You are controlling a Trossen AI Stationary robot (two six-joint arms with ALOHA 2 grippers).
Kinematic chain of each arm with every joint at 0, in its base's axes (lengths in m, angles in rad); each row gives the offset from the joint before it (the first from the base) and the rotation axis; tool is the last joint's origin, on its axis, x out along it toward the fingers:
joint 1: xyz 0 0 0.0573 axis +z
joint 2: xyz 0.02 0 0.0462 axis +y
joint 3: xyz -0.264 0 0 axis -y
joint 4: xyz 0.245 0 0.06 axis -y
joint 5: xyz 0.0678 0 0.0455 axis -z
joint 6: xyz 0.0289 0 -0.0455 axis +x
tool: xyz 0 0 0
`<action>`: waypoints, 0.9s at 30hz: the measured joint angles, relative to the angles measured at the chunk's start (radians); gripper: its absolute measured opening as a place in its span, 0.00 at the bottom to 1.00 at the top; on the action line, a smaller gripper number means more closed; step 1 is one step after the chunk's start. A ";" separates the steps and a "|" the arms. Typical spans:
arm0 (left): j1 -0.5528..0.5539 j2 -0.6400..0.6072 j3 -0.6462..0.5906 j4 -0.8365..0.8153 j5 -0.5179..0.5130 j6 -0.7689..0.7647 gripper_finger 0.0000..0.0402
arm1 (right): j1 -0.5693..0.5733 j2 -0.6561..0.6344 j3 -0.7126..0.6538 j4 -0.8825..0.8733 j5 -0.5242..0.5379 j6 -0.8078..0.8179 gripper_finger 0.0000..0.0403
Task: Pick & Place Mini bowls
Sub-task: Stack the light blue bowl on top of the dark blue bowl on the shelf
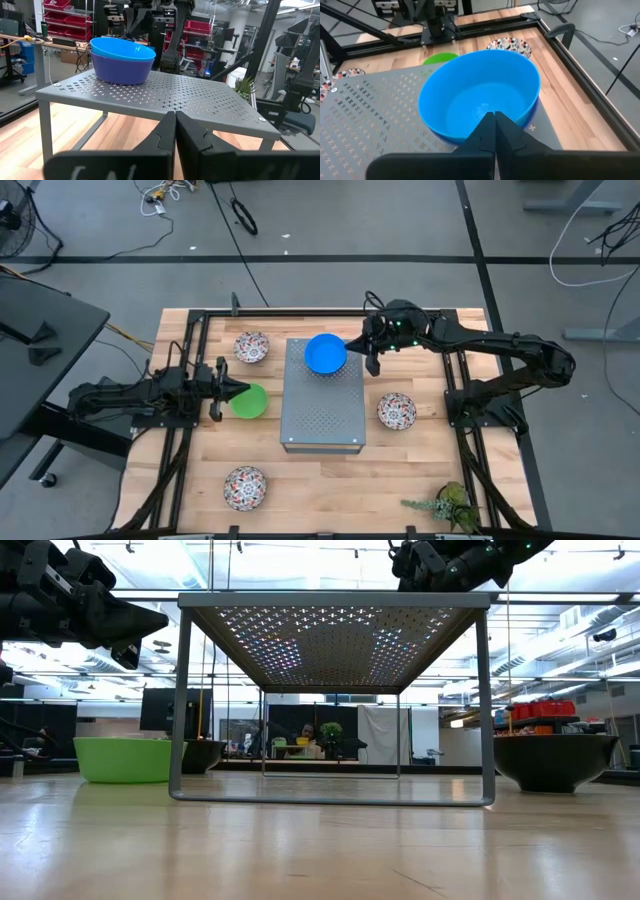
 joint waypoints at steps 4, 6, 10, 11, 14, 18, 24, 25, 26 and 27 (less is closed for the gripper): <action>0.000 0.000 0.000 0.000 0.000 0.000 0.03 | 0.000 0.000 0.000 -0.002 0.000 0.000 0.00; 0.000 0.000 0.000 0.000 0.000 0.000 0.03 | 0.000 0.000 0.000 -0.005 0.000 0.000 0.00; 0.000 0.000 0.000 0.000 0.000 0.000 0.03 | 0.000 0.000 0.000 -0.014 -0.001 0.000 0.00; 0.000 0.000 0.000 0.000 0.000 0.000 0.03 | 0.000 0.000 0.000 -0.019 -0.001 -0.001 0.00; 0.000 0.000 0.000 0.000 0.000 0.000 0.03 | 0.000 0.000 0.000 -0.030 -0.001 -0.007 0.00; 0.000 0.000 0.000 0.000 0.000 0.000 0.03 | 0.000 0.000 0.000 -0.035 -0.001 -0.007 0.00; 0.000 0.000 0.000 0.000 0.000 0.000 0.03 | 0.000 0.001 0.000 -0.046 -0.001 -0.006 0.00; 0.000 0.000 0.000 0.000 0.000 0.000 0.03 | 0.000 0.001 0.000 -0.034 -0.002 -0.003 0.00; 0.000 0.000 0.000 0.000 0.000 0.000 0.03 | 0.000 0.001 0.000 -0.019 -0.002 0.001 0.00; 0.000 0.000 0.000 0.000 0.000 0.000 0.03 | 0.000 0.001 0.000 -0.007 -0.002 0.009 0.00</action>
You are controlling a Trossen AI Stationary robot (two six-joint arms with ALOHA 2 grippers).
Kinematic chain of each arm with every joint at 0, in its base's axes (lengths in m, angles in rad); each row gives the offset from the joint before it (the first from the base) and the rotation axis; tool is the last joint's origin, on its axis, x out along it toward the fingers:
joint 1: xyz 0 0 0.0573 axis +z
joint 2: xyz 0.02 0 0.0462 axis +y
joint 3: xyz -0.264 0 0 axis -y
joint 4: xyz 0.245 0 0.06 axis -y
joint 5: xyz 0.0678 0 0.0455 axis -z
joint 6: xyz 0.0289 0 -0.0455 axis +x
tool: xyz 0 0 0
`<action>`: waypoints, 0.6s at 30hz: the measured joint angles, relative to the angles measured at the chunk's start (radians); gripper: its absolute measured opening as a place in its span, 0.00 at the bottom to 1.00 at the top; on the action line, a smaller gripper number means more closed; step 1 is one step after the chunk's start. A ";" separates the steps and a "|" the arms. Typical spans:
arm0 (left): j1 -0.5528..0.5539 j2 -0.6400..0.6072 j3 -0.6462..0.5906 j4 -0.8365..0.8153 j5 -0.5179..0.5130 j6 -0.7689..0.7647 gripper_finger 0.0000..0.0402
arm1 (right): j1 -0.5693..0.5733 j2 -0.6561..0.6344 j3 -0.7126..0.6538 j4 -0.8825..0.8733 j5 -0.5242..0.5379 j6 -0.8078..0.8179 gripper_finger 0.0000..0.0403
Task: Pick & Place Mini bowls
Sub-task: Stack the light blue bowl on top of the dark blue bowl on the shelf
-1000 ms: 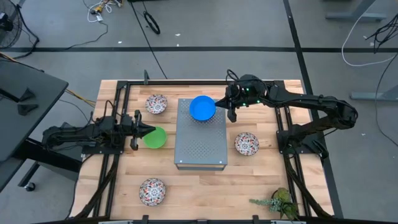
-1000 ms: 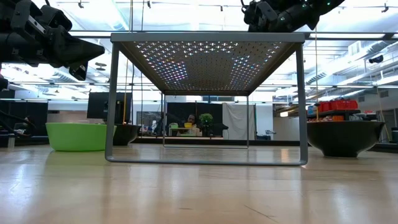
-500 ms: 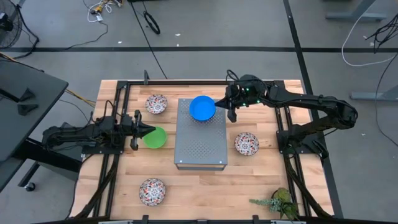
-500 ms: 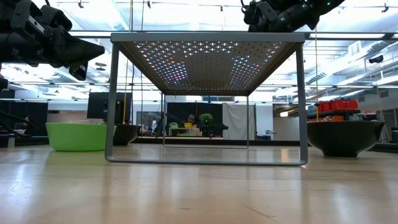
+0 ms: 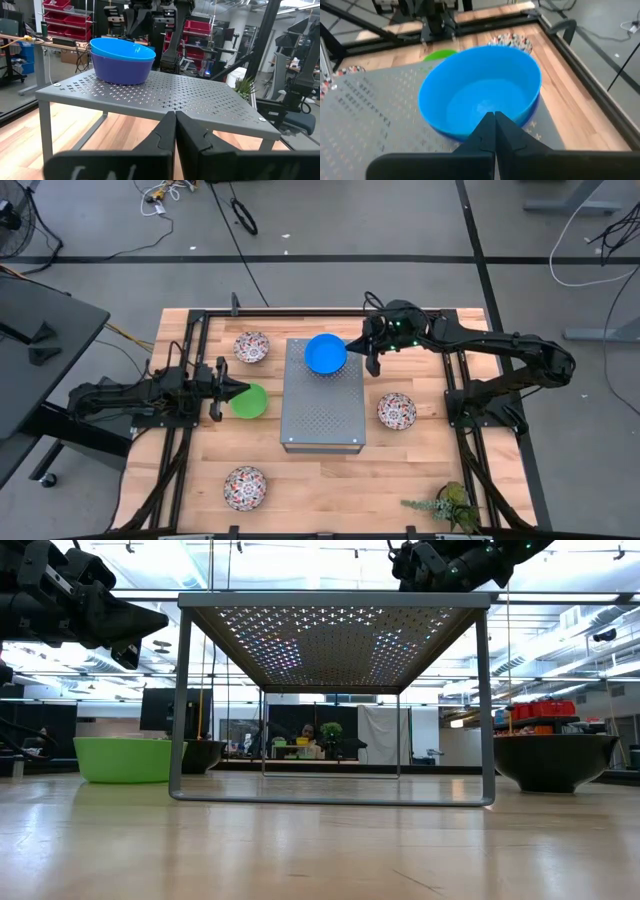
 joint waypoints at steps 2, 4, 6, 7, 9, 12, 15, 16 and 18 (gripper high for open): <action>0.000 0.000 0.000 0.000 0.000 0.000 0.03 | 0.000 0.000 0.000 0.024 -0.008 0.009 0.00; 0.000 0.000 0.000 0.000 0.000 0.000 0.03 | 0.000 0.000 0.000 0.058 -0.019 0.018 0.00; 0.000 0.000 0.000 0.000 0.000 0.000 0.03 | 0.000 0.000 0.000 0.082 -0.023 0.026 0.00; 0.000 0.000 0.000 0.000 0.000 0.000 0.03 | 0.000 0.000 0.000 0.089 -0.023 0.031 0.00; 0.000 0.000 0.000 0.000 0.000 0.000 0.03 | 0.000 0.009 0.000 0.110 -0.024 0.039 0.00; 0.000 0.000 0.000 0.000 0.000 0.000 0.03 | 0.000 0.039 0.000 0.122 -0.025 0.055 0.00; 0.000 0.000 0.000 0.000 0.000 0.000 0.03 | 0.002 0.063 0.000 0.137 -0.024 0.070 0.00; 0.000 0.000 0.000 0.000 0.000 0.000 0.03 | 0.002 0.067 0.000 0.140 -0.022 0.070 0.00; 0.000 0.000 0.000 0.000 0.000 0.000 0.03 | 0.002 0.068 0.000 0.136 -0.014 0.064 0.00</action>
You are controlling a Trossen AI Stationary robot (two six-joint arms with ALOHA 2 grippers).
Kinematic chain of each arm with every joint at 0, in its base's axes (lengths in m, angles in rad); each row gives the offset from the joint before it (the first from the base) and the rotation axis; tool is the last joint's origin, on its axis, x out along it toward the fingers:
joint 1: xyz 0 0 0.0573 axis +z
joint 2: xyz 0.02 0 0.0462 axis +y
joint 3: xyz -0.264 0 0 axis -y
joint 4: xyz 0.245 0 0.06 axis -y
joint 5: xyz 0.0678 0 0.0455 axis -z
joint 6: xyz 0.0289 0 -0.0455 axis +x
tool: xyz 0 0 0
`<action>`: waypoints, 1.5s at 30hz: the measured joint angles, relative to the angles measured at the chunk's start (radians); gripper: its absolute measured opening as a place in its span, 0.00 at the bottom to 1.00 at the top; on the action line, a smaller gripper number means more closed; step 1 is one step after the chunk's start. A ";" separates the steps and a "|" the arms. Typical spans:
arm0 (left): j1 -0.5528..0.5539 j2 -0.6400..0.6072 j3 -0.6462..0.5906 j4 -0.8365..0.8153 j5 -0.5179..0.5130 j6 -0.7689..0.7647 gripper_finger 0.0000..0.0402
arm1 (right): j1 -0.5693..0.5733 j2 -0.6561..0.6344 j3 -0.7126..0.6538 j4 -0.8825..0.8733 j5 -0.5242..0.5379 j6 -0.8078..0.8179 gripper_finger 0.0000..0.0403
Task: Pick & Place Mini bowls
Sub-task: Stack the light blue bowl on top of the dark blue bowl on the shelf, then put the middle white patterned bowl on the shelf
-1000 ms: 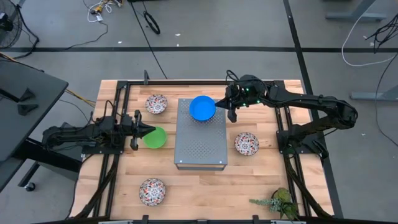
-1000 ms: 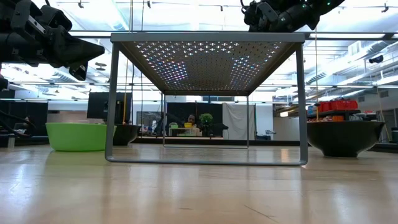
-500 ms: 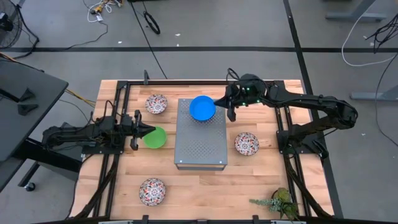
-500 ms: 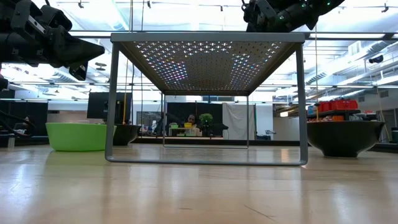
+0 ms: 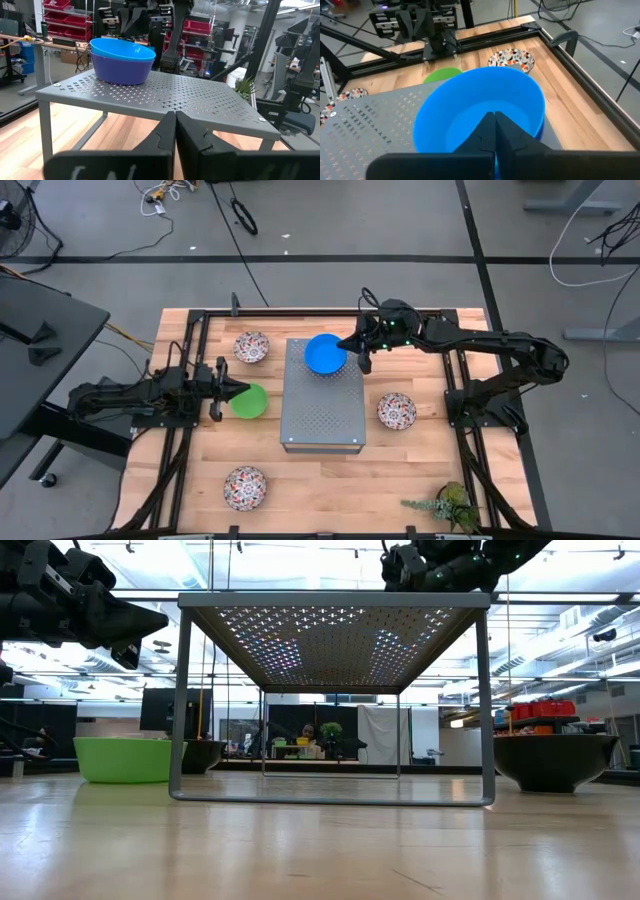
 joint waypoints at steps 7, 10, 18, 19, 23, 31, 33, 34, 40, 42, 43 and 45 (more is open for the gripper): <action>0.000 0.000 0.000 0.000 0.000 0.000 0.03 | 0.000 0.000 0.000 -0.024 0.017 -0.015 0.00; 0.000 0.000 0.000 0.000 0.000 0.000 0.03 | 0.000 0.001 0.000 -0.049 0.026 -0.020 0.00; 0.000 0.000 0.000 0.000 0.000 0.000 0.03 | 0.000 -0.001 0.000 -0.033 0.022 -0.021 0.00; 0.000 0.000 0.000 0.000 0.000 0.000 0.03 | 0.000 -0.003 0.000 -0.032 0.021 -0.020 0.00; 0.000 0.000 0.000 0.000 0.000 0.000 0.03 | 0.001 -0.034 0.000 -0.031 0.012 -0.010 0.00; 0.000 0.000 0.000 0.000 0.000 0.000 0.03 | 0.001 -0.178 0.000 -0.131 -0.002 0.031 0.00; 0.000 0.000 0.000 0.000 0.000 0.000 0.03 | 0.003 -0.217 0.000 -0.199 -0.001 0.032 0.00; 0.000 0.000 0.000 0.000 0.000 0.000 0.03 | 0.006 -0.236 0.000 -0.228 -0.001 0.032 0.00; 0.000 0.000 0.000 0.000 0.000 0.000 0.03 | 0.057 -0.320 0.000 -0.432 0.052 0.054 0.00; 0.000 0.000 0.000 0.000 0.000 0.000 0.03 | 0.078 -0.336 0.000 -0.479 0.052 0.066 0.00; 0.000 0.000 0.000 0.000 0.000 0.000 0.03 | 0.090 -0.344 0.000 -0.500 0.056 0.078 0.00; 0.000 0.000 0.000 0.000 0.000 0.000 0.03 | 0.117 -0.357 0.000 -0.556 0.079 0.099 0.00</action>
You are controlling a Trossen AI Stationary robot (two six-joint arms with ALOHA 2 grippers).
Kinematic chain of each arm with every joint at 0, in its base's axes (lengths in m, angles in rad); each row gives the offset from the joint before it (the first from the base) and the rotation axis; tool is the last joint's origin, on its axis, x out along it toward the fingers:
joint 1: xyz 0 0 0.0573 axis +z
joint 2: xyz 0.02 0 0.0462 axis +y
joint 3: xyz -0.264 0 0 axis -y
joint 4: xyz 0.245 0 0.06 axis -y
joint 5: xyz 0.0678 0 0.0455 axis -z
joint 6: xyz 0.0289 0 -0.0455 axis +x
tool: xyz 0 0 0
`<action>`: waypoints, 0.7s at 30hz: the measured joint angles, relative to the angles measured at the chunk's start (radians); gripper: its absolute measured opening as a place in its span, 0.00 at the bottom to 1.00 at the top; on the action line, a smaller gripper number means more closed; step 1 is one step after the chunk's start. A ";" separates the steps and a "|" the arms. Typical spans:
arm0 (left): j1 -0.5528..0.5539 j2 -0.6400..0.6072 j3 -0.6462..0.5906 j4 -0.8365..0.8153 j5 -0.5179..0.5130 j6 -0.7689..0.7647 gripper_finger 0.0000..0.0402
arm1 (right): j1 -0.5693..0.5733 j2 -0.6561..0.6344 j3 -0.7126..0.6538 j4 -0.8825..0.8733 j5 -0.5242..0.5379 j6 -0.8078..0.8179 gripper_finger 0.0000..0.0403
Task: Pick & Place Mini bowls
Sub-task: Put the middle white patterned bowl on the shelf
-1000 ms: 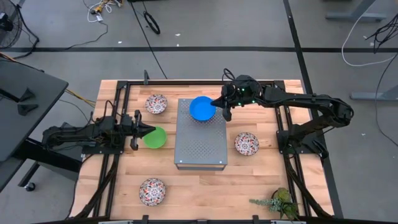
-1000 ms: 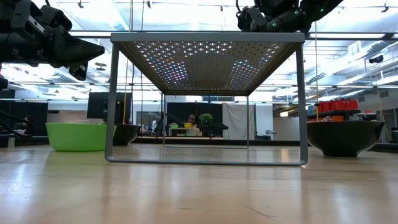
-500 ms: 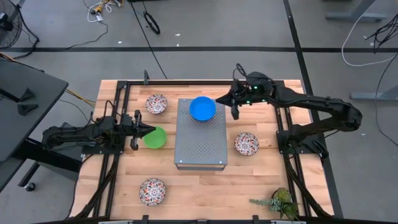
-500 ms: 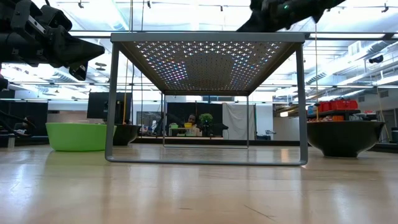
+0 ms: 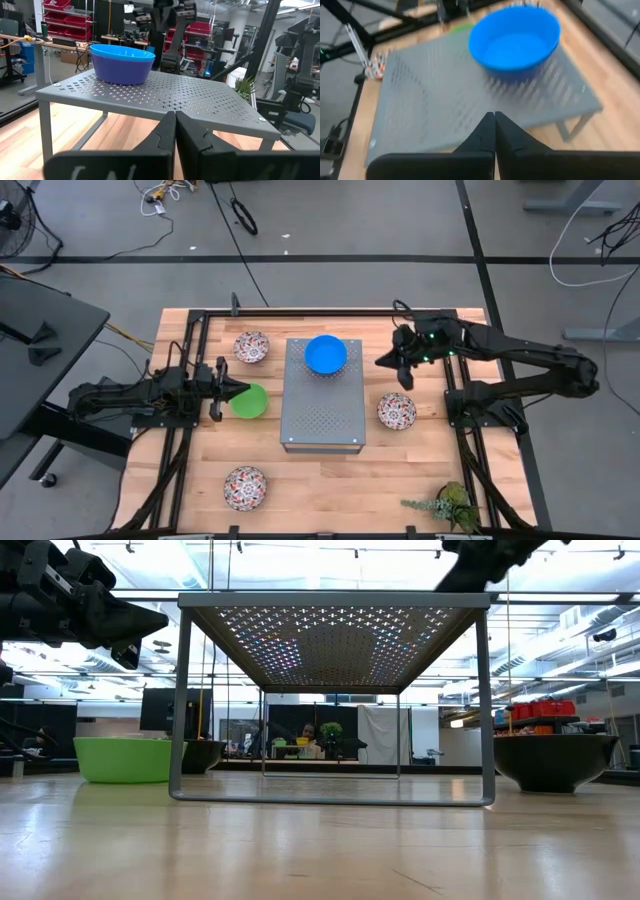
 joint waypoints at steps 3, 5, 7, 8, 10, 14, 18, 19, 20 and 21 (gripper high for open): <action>0.000 0.000 0.000 0.000 0.000 0.000 0.03 | 0.036 -0.016 0.000 -0.104 0.028 0.019 0.00; 0.000 0.000 0.000 0.000 0.000 0.000 0.03 | 0.058 -0.022 0.000 -0.171 0.044 0.031 0.00; 0.000 0.000 0.000 0.000 0.000 0.000 0.03 | 0.079 -0.027 0.000 -0.229 0.052 0.038 0.00; 0.000 0.000 0.000 0.000 0.000 0.000 0.03 | 0.087 -0.030 0.000 -0.252 0.052 0.038 0.00; 0.000 0.000 0.000 0.000 0.000 0.000 0.03 | 0.103 -0.035 0.000 -0.295 0.052 0.038 0.00; 0.000 0.000 0.000 0.000 0.000 0.000 0.03 | 0.123 -0.040 0.000 -0.373 0.082 0.041 0.00; 0.000 0.000 0.000 0.000 0.000 0.000 0.03 | 0.129 -0.039 0.000 -0.442 0.113 0.045 0.00; 0.000 0.000 0.000 0.000 0.000 0.000 0.03 | 0.129 -0.039 0.000 -0.448 0.114 0.045 0.00; 0.000 0.000 0.000 0.000 0.000 0.000 0.03 | 0.129 -0.039 0.000 -0.453 0.114 0.045 0.00; 0.000 0.000 0.000 0.000 0.000 0.000 0.03 | 0.129 -0.039 0.000 -0.459 0.114 0.046 0.01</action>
